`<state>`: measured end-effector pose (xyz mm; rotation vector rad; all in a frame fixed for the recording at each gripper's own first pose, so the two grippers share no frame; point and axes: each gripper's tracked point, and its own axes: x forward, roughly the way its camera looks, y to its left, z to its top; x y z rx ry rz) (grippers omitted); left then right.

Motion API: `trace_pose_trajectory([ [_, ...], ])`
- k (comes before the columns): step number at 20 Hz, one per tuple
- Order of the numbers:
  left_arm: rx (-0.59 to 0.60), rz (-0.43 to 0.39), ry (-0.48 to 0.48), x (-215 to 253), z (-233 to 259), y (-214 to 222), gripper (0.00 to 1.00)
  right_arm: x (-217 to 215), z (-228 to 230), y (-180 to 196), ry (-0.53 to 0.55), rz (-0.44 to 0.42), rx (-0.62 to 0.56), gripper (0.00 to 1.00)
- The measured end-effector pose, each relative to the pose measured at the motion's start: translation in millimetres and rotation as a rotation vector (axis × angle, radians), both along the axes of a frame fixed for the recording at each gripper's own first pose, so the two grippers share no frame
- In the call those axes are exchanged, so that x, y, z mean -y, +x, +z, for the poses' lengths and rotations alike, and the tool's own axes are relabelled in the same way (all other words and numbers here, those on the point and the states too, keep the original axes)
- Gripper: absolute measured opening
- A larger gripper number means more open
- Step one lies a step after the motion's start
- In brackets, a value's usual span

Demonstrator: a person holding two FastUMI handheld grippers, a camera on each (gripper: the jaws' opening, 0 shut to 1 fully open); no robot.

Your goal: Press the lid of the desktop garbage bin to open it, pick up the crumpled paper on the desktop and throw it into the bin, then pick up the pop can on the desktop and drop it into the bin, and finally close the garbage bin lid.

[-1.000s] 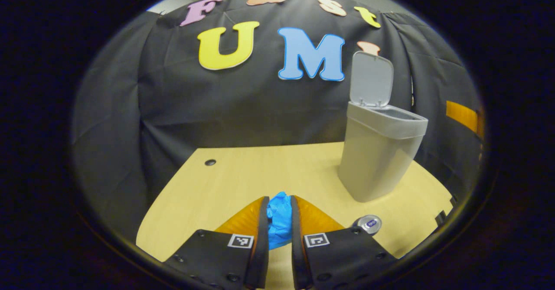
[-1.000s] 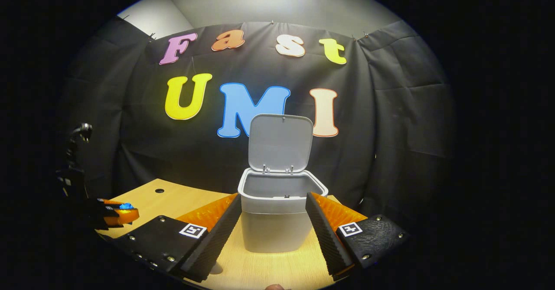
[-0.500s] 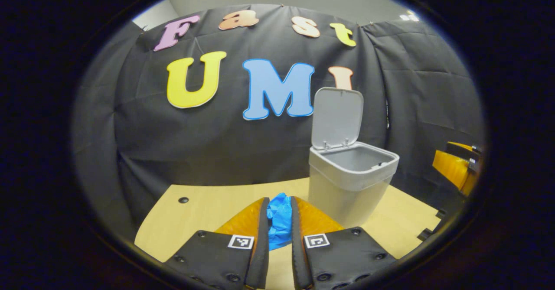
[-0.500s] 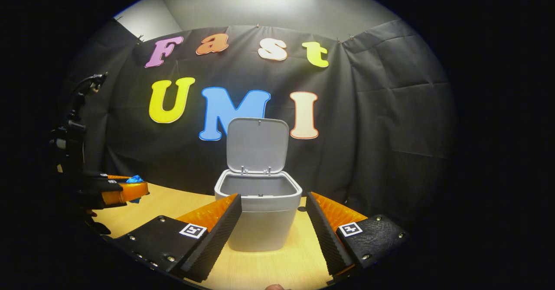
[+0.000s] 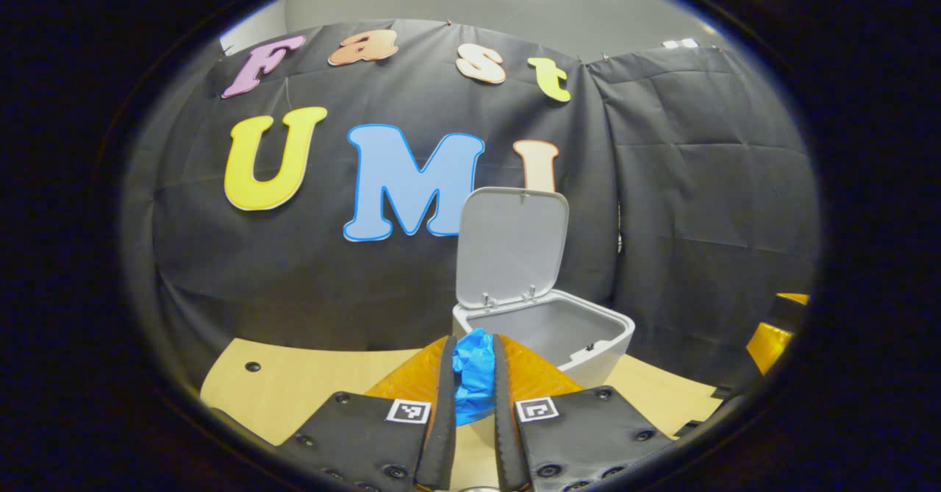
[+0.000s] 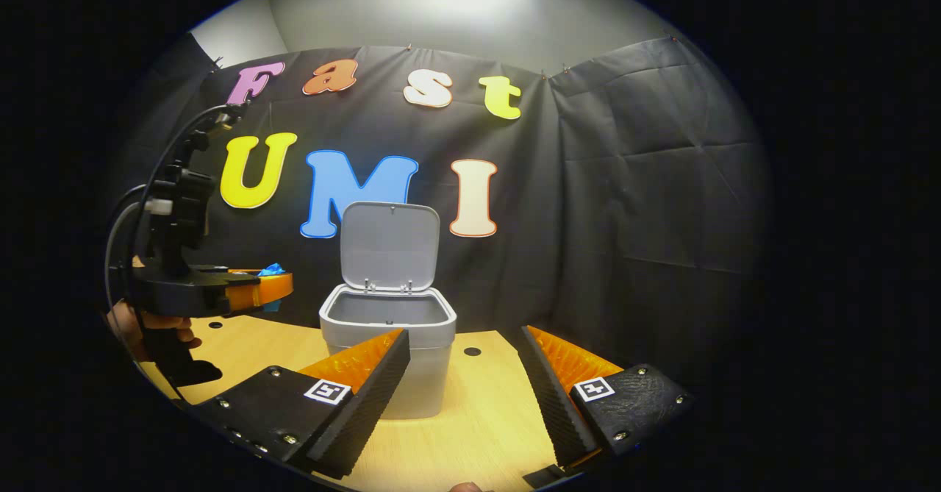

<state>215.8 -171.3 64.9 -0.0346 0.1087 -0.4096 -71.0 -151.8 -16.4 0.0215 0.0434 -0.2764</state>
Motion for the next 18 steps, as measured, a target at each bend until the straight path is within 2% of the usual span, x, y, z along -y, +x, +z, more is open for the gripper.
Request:
trace_pose_trajectory([
  [10,-0.009,-0.115,0.013,85.9,-9.5,46.5,0.30,38.0,-9.9,-41.4,0.004,-0.170,-0.042,0.95],
  [13,-0.024,-0.139,0.019,100.3,-17.9,56.7,0.30,40.1,-11.6,-47.0,-0.002,-0.198,-0.063,0.95],
  [14,-0.030,-0.147,0.024,105.1,-20.5,59.7,0.31,39.9,-11.5,-47.6,-0.002,-0.203,-0.069,1.00],
  [15,-0.034,-0.153,0.028,107.7,-22.4,61.8,0.31,40.6,-13.5,-48.6,-0.002,-0.207,-0.073,0.95],
  [16,-0.036,-0.157,0.031,111.0,-25.3,62.9,0.31,40.6,-14.3,-48.8,-0.003,-0.208,-0.077,1.00],
  [17,-0.038,-0.166,0.036,114.4,-27.8,63.8,0.27,40.3,-15.0,-50.3,-0.003,-0.206,-0.081,0.95],
  [18,-0.043,-0.170,0.044,116.8,-30.3,65.0,0.30,40.5,-14.9,-51.0,-0.006,-0.207,-0.084,0.95],
])
